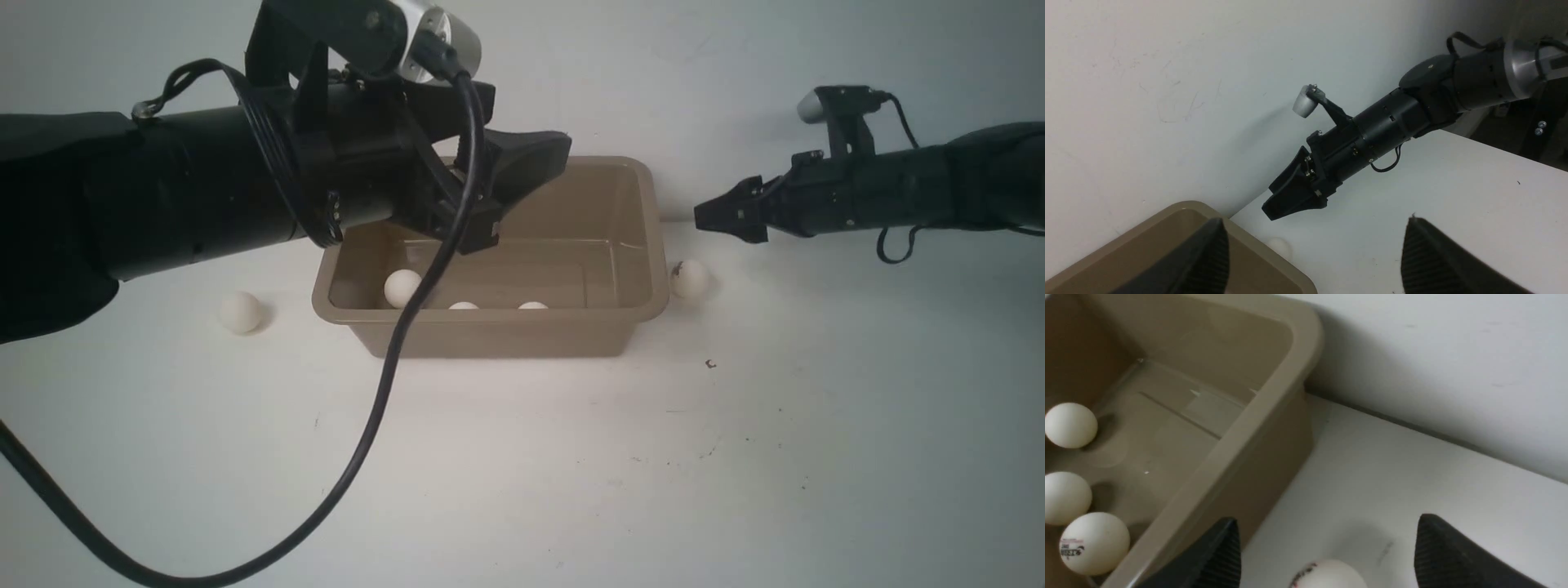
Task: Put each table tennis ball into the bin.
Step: Use the right arm to clamp the table tennis ball closest to it
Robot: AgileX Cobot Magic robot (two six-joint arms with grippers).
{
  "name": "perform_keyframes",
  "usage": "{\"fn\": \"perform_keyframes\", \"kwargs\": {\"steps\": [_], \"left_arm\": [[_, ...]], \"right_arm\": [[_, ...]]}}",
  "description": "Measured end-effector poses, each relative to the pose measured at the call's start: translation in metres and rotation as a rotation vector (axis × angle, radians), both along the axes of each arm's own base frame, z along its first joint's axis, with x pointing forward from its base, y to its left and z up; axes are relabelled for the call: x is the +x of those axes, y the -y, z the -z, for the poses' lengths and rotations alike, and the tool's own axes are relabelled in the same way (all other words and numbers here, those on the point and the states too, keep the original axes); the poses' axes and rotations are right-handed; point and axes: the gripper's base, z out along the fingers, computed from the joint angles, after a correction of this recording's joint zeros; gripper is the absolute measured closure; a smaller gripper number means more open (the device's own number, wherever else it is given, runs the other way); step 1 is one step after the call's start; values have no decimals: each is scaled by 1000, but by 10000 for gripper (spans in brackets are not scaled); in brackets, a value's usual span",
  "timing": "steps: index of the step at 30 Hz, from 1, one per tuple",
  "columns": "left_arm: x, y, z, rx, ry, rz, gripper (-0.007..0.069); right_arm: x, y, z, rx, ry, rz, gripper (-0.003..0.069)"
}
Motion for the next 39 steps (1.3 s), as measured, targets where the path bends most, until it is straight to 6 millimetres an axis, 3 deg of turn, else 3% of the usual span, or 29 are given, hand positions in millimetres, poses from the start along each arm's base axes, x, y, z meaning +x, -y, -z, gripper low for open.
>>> {"fn": "perform_keyframes", "kwargs": {"steps": [14, 26, 29, 33, 39], "left_arm": [[0, 0, 0, -1, 0, 6, 111], [-1, 1, 0, -1, 0, 8, 111], [-1, 1, 0, -1, 0, 8, 111], [-1, 1, 0, -1, 0, 8, 111], [-1, 1, 0, -1, 0, 8, 111]], "right_arm": [[-7, -21, 17, -139, -67, -89, 144], [-6, -20, 42, -162, -124, -81, 148], [-6, -20, 43, -161, -127, -80, 190], [-6, -20, 43, -161, -127, -80, 335], [-7, -21, 38, -171, -99, -115, 340]]}}
